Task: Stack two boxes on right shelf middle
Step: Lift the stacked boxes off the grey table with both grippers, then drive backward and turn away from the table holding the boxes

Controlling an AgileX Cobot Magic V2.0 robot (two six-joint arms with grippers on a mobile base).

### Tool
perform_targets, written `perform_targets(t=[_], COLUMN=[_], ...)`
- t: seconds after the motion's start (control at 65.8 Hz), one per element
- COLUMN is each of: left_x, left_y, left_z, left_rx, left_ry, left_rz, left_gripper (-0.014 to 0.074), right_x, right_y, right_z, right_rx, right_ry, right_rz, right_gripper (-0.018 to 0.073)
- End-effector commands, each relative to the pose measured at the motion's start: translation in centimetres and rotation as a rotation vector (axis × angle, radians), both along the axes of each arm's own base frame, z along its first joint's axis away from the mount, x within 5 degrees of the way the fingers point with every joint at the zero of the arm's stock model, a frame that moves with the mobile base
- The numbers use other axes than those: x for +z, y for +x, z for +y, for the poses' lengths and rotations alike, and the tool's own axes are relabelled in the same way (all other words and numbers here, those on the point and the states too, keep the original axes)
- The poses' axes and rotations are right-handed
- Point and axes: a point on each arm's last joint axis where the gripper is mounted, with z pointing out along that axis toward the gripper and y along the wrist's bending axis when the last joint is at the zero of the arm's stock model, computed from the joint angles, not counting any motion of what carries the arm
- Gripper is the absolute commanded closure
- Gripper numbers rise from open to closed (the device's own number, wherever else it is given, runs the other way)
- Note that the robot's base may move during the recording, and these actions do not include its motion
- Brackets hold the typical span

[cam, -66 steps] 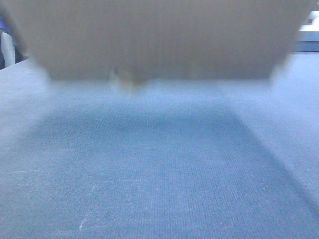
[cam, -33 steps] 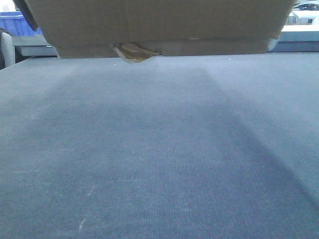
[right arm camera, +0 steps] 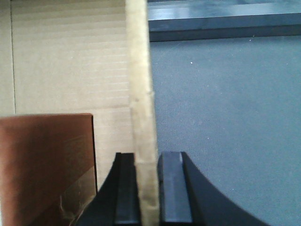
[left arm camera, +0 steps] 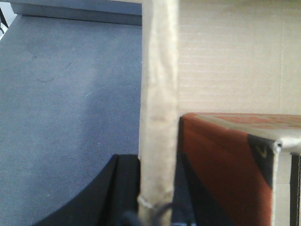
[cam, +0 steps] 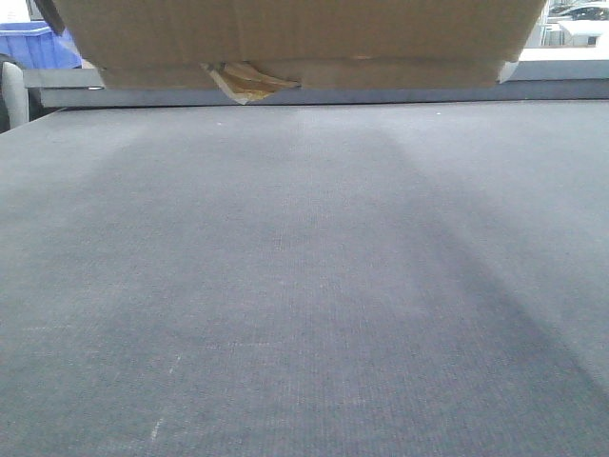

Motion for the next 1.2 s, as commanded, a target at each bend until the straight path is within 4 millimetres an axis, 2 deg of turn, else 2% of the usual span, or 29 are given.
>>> perform_targets(t=[0.0,0.744,1.185], left_x=[1.2,1.2,1.2], left_y=[-0.6,-0.6,-0.6], left_z=[1.0,1.0,1.0], left_rx=[0.029,0.029,0.027], left_ry=[0.012,0.015,0.014], left_rz=[-0.047,-0.050,-0.054], left_gripper=[0.0707,0.0707,0.0707], right_x=[1.0,1.6,3.0], right_y=[-0.1,0.1,0.4], right_z=[-0.6,-0.1,1.0], right_rx=[-0.022,0.028,0.139], right_ry=[-0.040,-0.019,0.026], right_rz=[-0.056,-0.129,-0.292], right_gripper=[0.0711,0.0711,0.0711])
